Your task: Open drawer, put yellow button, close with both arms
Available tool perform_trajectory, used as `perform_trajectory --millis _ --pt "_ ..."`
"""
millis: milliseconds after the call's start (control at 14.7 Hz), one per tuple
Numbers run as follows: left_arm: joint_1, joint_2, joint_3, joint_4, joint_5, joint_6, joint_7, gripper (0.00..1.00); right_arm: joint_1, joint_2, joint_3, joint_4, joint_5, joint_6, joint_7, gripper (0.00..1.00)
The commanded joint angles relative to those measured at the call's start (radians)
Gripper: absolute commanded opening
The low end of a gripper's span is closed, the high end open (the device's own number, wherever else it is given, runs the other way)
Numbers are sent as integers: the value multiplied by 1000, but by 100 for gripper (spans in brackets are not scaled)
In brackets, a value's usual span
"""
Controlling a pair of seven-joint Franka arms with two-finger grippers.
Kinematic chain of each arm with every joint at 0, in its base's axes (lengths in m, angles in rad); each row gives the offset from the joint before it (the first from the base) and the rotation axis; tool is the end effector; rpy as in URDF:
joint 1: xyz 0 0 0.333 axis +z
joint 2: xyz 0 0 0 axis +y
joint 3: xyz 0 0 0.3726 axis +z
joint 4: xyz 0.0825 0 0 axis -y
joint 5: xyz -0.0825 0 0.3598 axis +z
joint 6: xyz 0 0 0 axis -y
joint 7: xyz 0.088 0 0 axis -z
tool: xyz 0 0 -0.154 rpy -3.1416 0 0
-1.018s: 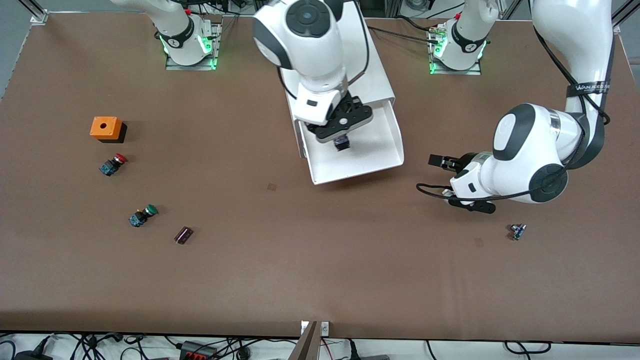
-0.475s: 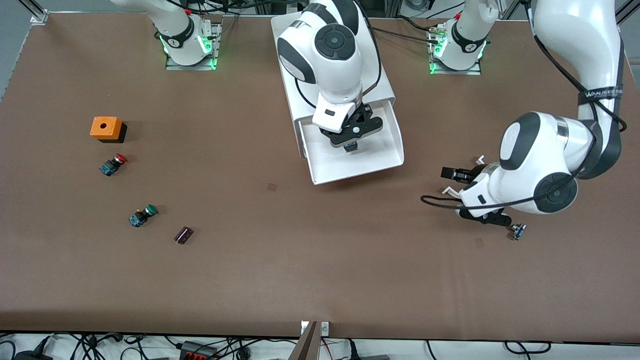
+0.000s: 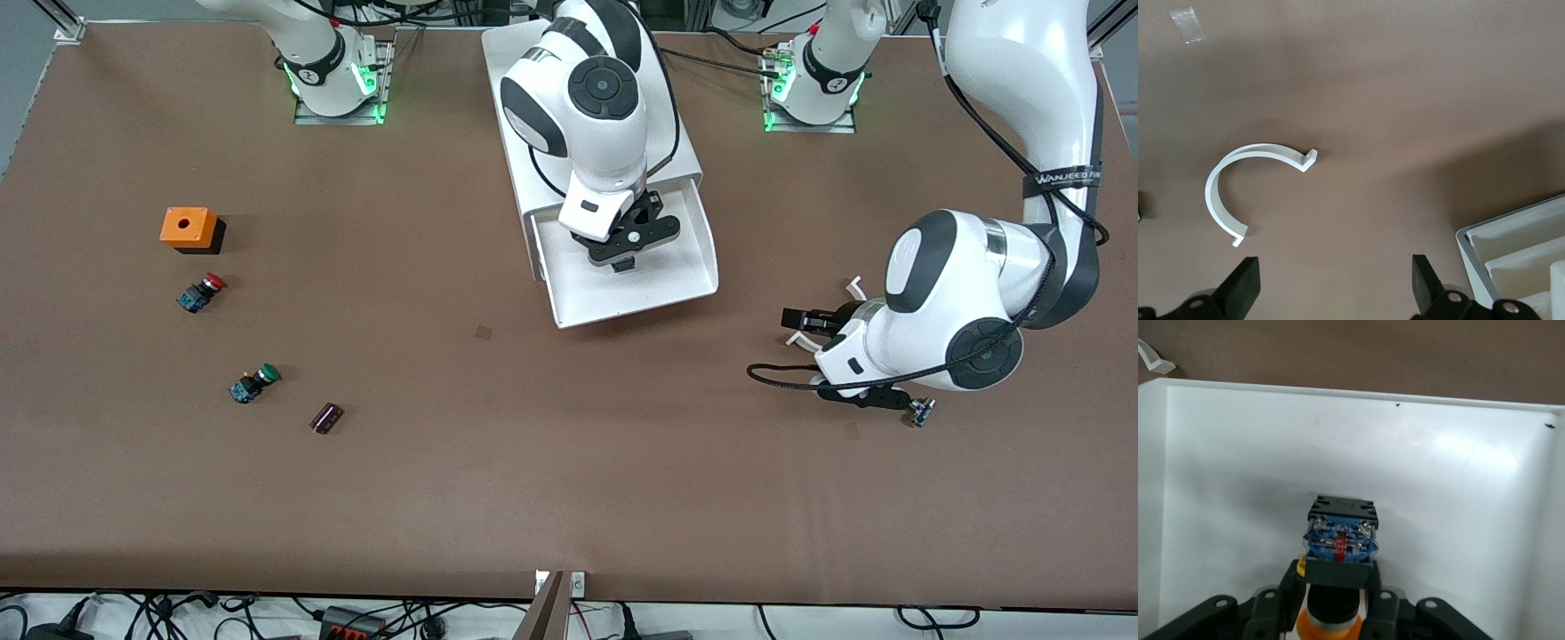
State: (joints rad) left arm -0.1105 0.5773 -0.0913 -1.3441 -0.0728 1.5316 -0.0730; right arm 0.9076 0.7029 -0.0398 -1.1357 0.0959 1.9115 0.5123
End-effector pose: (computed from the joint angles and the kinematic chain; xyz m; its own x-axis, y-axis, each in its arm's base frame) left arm 0.6484 -0.1320 0.3804 0.9148 -0.1215 -0.3851 -0.0937 -0.9915 0.0901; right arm 0.4835 0.6016 0.4016 0.9437 0.3293 0.0305 0.3307 -0.9391 -0.0937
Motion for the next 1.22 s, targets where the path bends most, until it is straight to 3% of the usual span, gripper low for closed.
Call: perform_trajectory --millis 0,68,475,814,1154 --pt "-5 13 1 34 18 -25 -16 100 2 16 0 28 5 -3 26 92" --pt "-6 13 1 34 19 -25 -17 100 2 16 0 30 5 -3 26 100" --pt "-11 12 -1 34 16 -24 -47 100 -36 0 -8 106 5 -25 80 100" --pt "-38 7 -53 26 13 108 -222 100 -217 -42 -12 91 -10 -45 66 100" --pt "-146 15 -59 14 13 261 -463 100 -439 -63 -22 82 -47 -198 -211 100"
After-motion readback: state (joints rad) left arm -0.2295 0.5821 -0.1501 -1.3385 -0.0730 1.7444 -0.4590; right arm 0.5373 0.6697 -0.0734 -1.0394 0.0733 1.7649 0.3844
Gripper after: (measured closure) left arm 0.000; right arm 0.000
